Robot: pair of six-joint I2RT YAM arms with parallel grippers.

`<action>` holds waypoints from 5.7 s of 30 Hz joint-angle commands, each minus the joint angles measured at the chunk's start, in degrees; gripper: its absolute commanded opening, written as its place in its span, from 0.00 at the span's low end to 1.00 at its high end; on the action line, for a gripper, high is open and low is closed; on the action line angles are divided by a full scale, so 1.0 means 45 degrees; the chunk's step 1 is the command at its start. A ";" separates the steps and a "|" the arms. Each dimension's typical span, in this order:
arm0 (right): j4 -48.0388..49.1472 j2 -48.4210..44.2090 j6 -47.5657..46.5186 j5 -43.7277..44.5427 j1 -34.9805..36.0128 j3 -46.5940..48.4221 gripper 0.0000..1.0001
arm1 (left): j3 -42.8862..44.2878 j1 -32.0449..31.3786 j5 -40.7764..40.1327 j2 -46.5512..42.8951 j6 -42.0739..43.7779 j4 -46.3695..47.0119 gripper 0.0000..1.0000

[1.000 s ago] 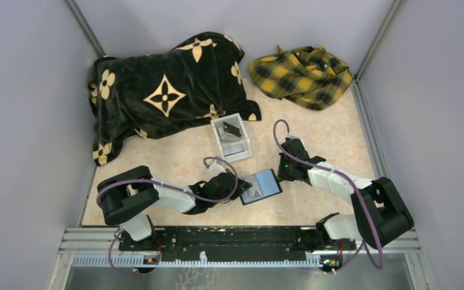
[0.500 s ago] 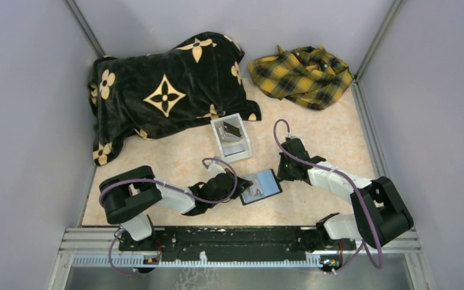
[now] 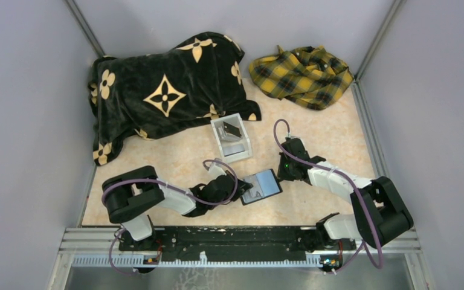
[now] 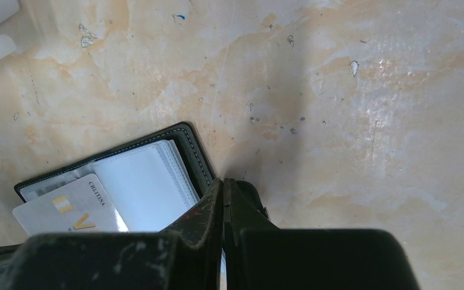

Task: Put the credit cards into the card holder
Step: Insert the credit card into the card holder.

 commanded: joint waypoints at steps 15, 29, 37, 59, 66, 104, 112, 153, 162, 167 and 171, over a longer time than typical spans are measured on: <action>0.0619 0.0564 0.0220 -0.0186 -0.0122 -0.0116 0.00 | -0.0499 -0.0152 0.0080 0.1444 0.0516 0.3139 0.00; 0.0664 0.0744 0.0264 -0.0262 -0.0122 -0.0116 0.00 | -0.0787 -0.0282 -0.0297 0.1612 0.0074 0.2759 0.00; 0.0660 0.0837 0.0230 -0.0263 -0.0122 -0.0149 0.00 | -0.0628 -0.0514 -0.1100 0.1707 -0.0430 0.2194 0.00; 0.0549 0.0862 0.0222 -0.0265 -0.0122 -0.0073 0.00 | 0.0729 -0.0613 -0.1504 0.0984 0.2873 -0.0303 0.00; 0.0509 0.0852 0.0217 -0.0286 -0.0122 -0.0009 0.00 | 0.1219 -0.0613 -0.1468 0.0892 0.3357 -0.1191 0.00; 0.0967 0.1338 0.0268 -0.0863 -0.0122 -0.0022 0.00 | 0.4063 -0.1054 0.0104 -0.0411 0.3368 -0.9590 0.70; 0.0934 0.1331 0.0246 -0.0915 -0.0122 -0.0037 0.00 | 0.3835 -0.1053 -0.0254 -0.0687 0.3184 -0.9542 0.55; 0.1153 0.1465 0.0244 -0.1085 -0.0121 -0.0112 0.00 | 0.4854 -0.1101 -0.1049 0.0899 0.4090 -0.8838 0.00; 0.1269 0.1487 0.0265 -0.1174 -0.0107 -0.0249 0.00 | 0.4888 -0.1228 -0.1791 0.0605 0.4141 -0.8734 0.00; 0.1332 0.1525 0.0299 -0.1202 -0.0102 -0.0282 0.00 | 0.4989 -0.1259 -0.1916 0.0691 0.4256 -0.8546 0.00; 0.1376 0.1562 0.0319 -0.1233 -0.0102 -0.0305 0.00 | 0.5158 -0.1255 -0.1999 0.0726 0.4440 -0.8503 0.00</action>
